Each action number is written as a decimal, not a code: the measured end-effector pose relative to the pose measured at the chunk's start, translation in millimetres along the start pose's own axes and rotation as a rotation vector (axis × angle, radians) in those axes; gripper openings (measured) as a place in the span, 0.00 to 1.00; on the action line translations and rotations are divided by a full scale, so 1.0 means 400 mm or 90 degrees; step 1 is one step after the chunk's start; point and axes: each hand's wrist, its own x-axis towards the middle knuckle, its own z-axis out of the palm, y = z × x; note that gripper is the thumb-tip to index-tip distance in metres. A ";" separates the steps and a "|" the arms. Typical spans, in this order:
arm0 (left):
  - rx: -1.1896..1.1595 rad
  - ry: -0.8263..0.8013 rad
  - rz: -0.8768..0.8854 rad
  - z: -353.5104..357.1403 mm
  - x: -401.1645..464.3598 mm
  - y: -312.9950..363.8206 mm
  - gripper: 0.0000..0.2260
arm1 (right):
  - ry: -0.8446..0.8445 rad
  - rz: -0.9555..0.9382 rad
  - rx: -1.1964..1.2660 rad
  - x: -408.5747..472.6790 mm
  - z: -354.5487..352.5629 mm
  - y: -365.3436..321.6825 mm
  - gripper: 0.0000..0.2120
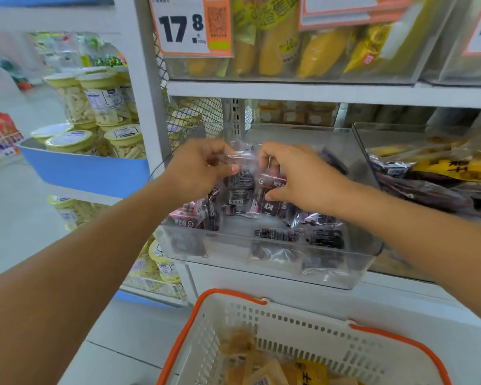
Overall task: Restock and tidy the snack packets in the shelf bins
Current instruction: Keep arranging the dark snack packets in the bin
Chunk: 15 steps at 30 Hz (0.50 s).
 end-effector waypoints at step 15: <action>0.082 -0.088 0.043 0.004 0.011 -0.066 0.10 | -0.107 0.368 0.253 0.021 0.074 -0.020 0.29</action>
